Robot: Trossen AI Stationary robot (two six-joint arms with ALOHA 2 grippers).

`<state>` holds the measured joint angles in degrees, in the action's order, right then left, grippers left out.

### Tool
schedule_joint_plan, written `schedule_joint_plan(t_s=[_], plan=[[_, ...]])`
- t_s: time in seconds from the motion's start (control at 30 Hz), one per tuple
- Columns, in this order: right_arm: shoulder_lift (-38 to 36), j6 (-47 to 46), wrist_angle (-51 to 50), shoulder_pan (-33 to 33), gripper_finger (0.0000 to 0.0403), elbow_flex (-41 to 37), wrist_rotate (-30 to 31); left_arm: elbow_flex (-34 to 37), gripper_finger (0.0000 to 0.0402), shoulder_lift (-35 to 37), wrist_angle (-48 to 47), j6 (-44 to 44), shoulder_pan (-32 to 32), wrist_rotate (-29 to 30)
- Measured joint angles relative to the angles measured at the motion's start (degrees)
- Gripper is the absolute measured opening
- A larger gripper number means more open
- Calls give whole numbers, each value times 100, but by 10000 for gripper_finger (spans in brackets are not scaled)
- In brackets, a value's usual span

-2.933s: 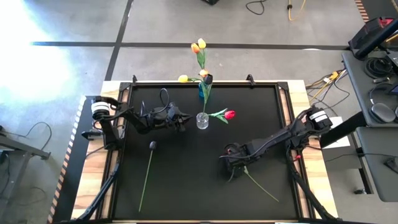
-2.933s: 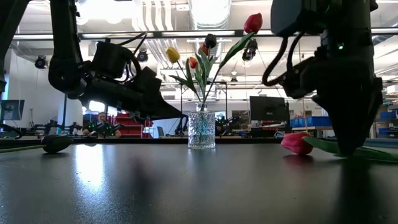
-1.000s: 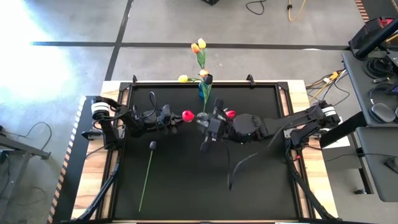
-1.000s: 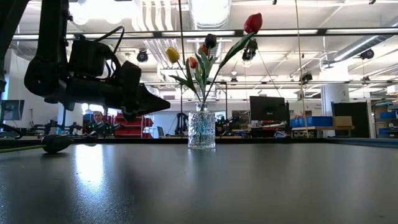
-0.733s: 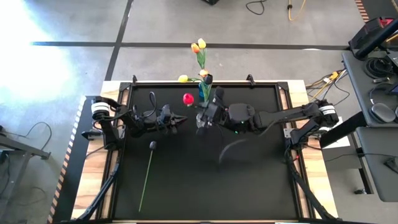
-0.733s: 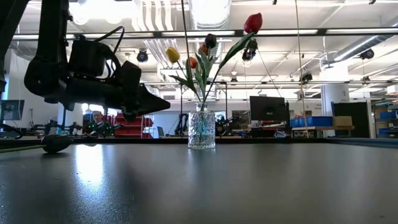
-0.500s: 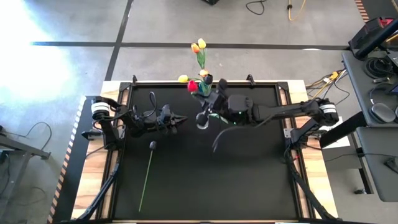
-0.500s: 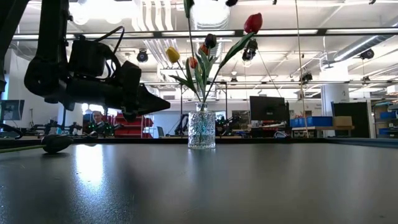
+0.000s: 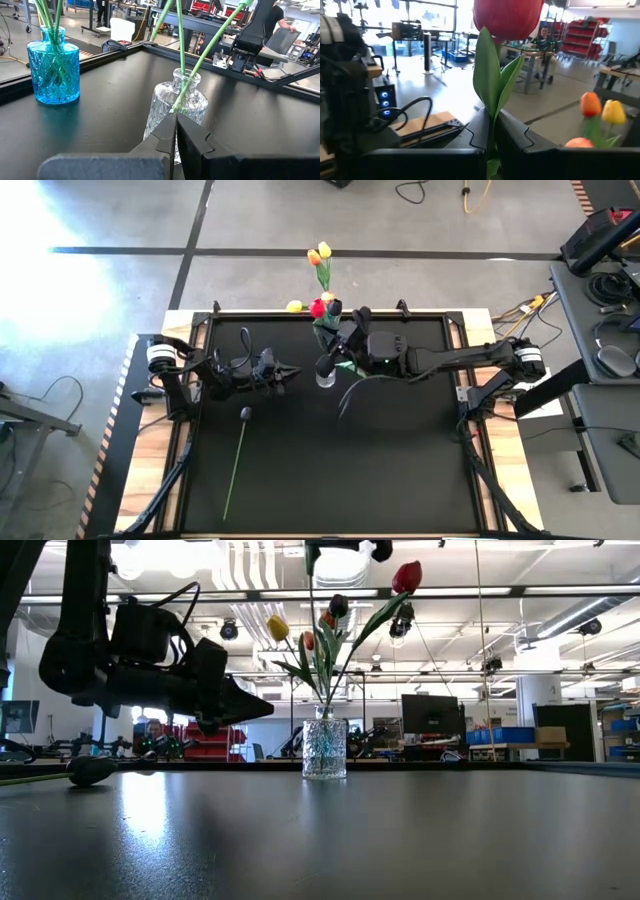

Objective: Sort flowers into vase by color
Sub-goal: Put the red tulip into the transparent vase

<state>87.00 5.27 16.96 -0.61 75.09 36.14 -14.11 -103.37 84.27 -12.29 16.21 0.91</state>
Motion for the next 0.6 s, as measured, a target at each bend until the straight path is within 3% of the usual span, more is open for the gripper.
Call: schedule_joint_plan(t_s=[0.27,0.6], plan=[[4,-425,-50,170,17,-15,23,0,0,0,-2,0,0,0],[4,-924,-591,421,17,-17,836,0,0,-1,-31,-10,0,0]])
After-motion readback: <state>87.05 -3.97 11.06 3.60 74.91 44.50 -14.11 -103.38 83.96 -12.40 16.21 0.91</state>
